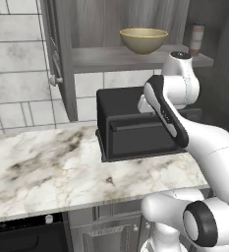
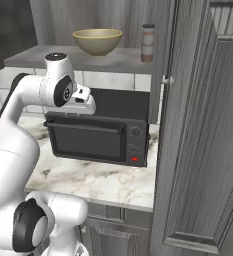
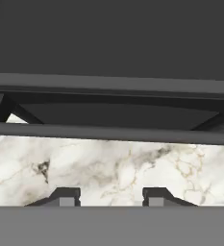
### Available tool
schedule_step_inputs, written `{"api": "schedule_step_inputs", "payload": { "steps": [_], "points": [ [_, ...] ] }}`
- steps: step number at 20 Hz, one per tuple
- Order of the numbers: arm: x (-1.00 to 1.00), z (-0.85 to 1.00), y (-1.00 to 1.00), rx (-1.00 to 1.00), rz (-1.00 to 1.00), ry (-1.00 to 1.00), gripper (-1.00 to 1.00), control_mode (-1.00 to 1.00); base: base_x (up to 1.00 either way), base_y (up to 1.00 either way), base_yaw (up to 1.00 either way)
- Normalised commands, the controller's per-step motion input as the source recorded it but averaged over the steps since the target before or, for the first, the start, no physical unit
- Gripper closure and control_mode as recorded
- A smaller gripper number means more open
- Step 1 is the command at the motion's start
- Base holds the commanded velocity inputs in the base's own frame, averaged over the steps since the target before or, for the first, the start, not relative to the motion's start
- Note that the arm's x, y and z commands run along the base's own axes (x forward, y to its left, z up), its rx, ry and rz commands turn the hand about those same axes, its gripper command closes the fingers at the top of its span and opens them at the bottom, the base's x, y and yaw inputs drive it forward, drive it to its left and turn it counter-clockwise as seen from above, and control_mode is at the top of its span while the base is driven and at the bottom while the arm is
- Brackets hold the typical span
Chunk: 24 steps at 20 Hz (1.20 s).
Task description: Take the cinnamon bottle from the cabinet and place it on the dining table, next to the plate with the cupcake. Then take the chocolate from the dining counter and place it on the cupcake plate.
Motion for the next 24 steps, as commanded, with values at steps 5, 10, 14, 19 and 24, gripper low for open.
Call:
{"api": "schedule_step_inputs", "payload": {
  "steps": [5,10,14,19,24],
  "points": [
    [-0.08,0.09,0.00,-0.02,0.00,-0.06,-1.00,-1.00,0.00,0.00,0.00],
    [0.00,0.42,-0.04,-0.14,-0.13,-0.32,-1.00,-1.00,0.00,0.00,0.00],
    [-0.17,0.28,-0.16,-0.03,-0.19,-0.34,-1.00,-1.00,0.00,0.00,0.00],
    [-0.01,0.38,-0.12,0.00,-0.15,-0.16,-1.00,-1.00,0.00,0.00,0.00],
    [0.00,0.58,-0.07,0.00,-0.09,-0.14,-1.00,-1.00,0.00,0.00,0.00]
  ]
}}
